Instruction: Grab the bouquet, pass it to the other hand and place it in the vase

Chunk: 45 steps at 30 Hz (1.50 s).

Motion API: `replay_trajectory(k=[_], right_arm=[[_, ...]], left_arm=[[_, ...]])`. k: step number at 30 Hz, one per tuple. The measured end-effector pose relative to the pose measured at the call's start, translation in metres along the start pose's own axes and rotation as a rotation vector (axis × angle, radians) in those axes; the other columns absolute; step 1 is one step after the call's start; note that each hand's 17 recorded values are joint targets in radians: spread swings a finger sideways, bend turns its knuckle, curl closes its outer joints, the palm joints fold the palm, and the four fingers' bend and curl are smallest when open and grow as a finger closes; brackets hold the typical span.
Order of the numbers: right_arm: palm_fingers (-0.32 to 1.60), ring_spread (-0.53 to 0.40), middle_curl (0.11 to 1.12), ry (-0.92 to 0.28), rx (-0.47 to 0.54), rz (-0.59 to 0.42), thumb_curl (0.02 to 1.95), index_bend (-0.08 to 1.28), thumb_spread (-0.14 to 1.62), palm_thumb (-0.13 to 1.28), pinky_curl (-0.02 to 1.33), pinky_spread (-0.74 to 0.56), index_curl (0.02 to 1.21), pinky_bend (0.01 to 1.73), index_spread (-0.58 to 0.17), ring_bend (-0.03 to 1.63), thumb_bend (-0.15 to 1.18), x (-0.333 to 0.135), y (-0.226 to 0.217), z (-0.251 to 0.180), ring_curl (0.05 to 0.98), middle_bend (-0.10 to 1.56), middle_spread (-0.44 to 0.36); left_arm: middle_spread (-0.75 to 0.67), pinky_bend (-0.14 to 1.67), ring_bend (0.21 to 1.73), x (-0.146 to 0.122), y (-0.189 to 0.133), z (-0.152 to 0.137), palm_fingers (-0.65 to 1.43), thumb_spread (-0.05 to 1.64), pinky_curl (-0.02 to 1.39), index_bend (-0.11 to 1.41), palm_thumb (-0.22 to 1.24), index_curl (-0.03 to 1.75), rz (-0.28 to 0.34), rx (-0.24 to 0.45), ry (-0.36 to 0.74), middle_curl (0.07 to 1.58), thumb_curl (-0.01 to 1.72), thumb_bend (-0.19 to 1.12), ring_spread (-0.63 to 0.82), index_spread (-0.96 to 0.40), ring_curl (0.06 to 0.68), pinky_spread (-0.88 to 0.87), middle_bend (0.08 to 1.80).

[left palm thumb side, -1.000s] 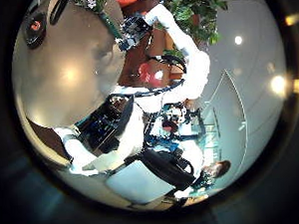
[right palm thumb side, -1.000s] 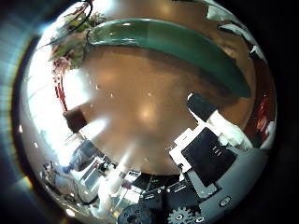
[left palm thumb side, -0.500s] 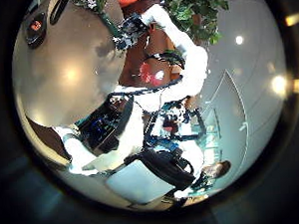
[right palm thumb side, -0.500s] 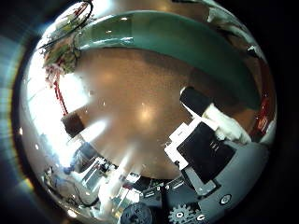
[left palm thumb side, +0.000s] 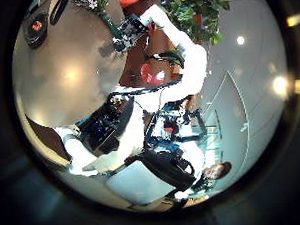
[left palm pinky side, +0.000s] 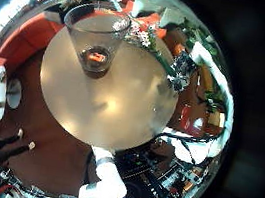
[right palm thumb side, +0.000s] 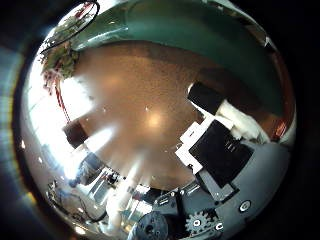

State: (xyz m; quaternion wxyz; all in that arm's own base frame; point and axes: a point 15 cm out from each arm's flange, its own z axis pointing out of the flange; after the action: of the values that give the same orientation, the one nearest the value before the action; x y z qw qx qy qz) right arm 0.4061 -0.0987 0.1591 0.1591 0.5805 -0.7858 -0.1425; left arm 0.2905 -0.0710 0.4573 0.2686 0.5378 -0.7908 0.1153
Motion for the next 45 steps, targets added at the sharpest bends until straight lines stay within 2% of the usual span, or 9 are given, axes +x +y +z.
replay_trajectory(k=[3,7,13,17,22,30,35,40,45], right_arm=[[0.97,-0.267,0.51,0.005,-0.005,-0.004,0.49,0.29,0.92,0.78,0.39,-0.3,0.47,0.87,-0.363,1.1,-0.02,-0.001,0.002,0.0,0.324,0.75,-0.205],[1.39,-0.262,0.61,0.048,0.006,-0.022,0.53,0.6,0.88,0.89,0.46,-0.41,0.63,0.97,-0.414,1.19,0.0,0.002,0.001,-0.003,0.401,0.96,-0.228],[1.24,-0.237,0.74,0.055,0.114,-0.006,0.62,0.92,0.84,1.1,0.59,-0.32,0.82,1.27,-0.39,1.36,0.07,0.002,-0.004,-0.032,0.501,1.17,-0.221],[1.17,-0.223,0.79,0.039,0.336,-0.003,0.69,1.03,0.85,1.15,0.67,-0.26,0.89,1.35,-0.358,1.44,0.1,0.0,-0.017,-0.086,0.556,1.27,-0.2],[1.12,-0.209,0.82,0.075,0.536,-0.01,0.77,1.09,0.85,1.17,0.73,-0.22,0.93,1.38,-0.32,1.5,0.12,0.016,0.009,-0.138,0.601,1.33,-0.179],[1.1,-0.194,0.84,0.06,1.01,-0.074,0.88,1.13,0.85,1.16,0.8,-0.18,0.95,1.35,-0.277,1.52,0.12,0.017,0.055,-0.245,0.639,1.37,-0.15],[1.1,-0.19,0.84,0.057,1.178,-0.05,0.94,1.14,0.84,1.15,0.83,-0.17,0.95,1.33,-0.265,1.53,0.11,0.042,0.098,-0.293,0.651,1.37,-0.14],[1.12,-0.185,0.84,-0.099,1.277,-0.051,1.0,1.15,0.85,1.12,0.86,-0.17,0.95,1.3,-0.252,1.52,0.1,0.03,0.128,-0.326,0.658,1.37,-0.132],[1.13,-0.181,0.83,-0.364,1.308,-0.05,1.05,1.16,0.84,1.09,0.88,-0.17,0.93,1.27,-0.242,1.52,0.08,0.021,0.155,-0.353,0.66,1.36,-0.128]], left_arm=[[0.36,0.19,0.49,0.0,0.0,0.0,0.19,1.14,0.28,0.18,0.33,0.37,0.0,0.0,0.0,0.36,0.31,-0.02,0.54,0.11,0.187,0.5,0.2],[0.36,0.19,0.49,0.0,0.0,0.0,0.19,1.14,0.28,0.18,0.33,0.37,-0.001,0.001,0.0,0.36,0.31,-0.02,0.54,0.11,0.187,0.5,0.2],[0.36,0.19,0.49,0.0,-0.001,-0.001,0.19,1.14,0.28,0.18,0.33,0.37,0.003,0.004,0.002,0.36,0.31,-0.02,0.54,0.11,0.187,0.5,0.2],[0.36,0.19,0.49,-0.002,-0.002,-0.006,0.19,1.14,0.28,0.18,0.33,0.37,0.001,0.017,0.003,0.36,0.31,-0.02,0.54,0.11,0.187,0.5,0.2],[0.36,0.18,0.49,-0.003,0.0,-0.01,0.19,1.14,0.28,0.18,0.33,0.37,-0.003,0.028,0.01,0.36,0.31,-0.02,0.54,0.11,0.188,0.5,0.2],[0.36,0.18,0.49,0.0,-0.002,-0.015,0.19,1.14,0.28,0.18,0.33,0.37,-0.017,0.038,-0.002,0.36,0.31,-0.02,0.53,0.11,0.19,0.5,0.2],[0.36,0.18,0.49,0.006,-0.006,-0.015,0.19,1.14,0.28,0.18,0.33,0.37,-0.026,0.038,0.0,0.36,0.31,-0.02,0.53,0.11,0.191,0.5,0.2],[0.36,0.18,0.49,0.004,-0.012,-0.015,0.19,1.14,0.28,0.18,0.33,0.37,-0.038,0.036,0.008,0.36,0.31,-0.02,0.54,0.11,0.19,0.5,0.2],[0.36,0.18,0.5,0.012,-0.023,-0.014,0.2,1.14,0.28,0.18,0.33,0.37,-0.036,0.039,0.053,0.36,0.31,-0.02,0.54,0.11,0.19,0.5,0.2]])
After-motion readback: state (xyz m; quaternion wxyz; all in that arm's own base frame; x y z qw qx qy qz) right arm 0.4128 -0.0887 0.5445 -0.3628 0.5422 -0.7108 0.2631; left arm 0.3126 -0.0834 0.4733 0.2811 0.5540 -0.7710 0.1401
